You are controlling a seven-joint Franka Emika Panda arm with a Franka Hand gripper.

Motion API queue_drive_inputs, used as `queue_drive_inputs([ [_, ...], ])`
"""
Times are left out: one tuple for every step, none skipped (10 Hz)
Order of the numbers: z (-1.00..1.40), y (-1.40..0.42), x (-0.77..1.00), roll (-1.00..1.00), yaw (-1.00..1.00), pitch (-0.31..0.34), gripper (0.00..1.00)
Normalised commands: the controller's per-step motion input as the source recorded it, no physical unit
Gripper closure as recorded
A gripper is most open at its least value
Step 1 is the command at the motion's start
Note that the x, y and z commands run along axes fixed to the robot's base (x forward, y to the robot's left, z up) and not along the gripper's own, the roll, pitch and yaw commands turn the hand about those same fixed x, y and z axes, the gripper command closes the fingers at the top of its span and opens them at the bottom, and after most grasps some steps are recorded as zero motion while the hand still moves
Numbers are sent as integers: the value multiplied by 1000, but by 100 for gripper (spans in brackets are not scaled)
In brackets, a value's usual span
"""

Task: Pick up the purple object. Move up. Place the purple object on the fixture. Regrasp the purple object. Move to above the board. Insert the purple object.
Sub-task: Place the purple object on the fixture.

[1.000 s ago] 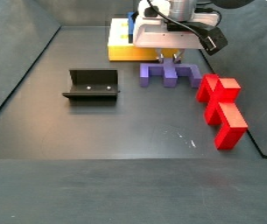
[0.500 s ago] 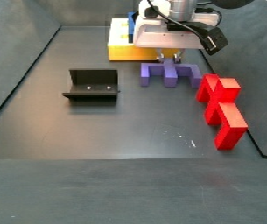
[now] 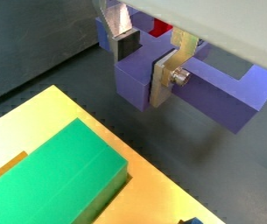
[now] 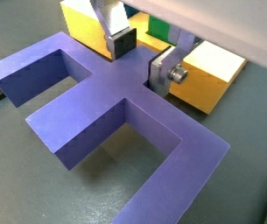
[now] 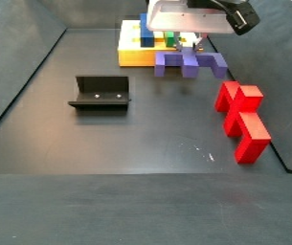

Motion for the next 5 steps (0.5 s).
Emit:
queue_drive_inputs([
  [74,131,246,-157,0,137,100],
  [314,314,657,-534,0,534,100],
  [411,83,734,-634,-69,514,100],
  [403,40,740,-640,-103,511,100],
  [409,54,743,-597,-114,529,100],
])
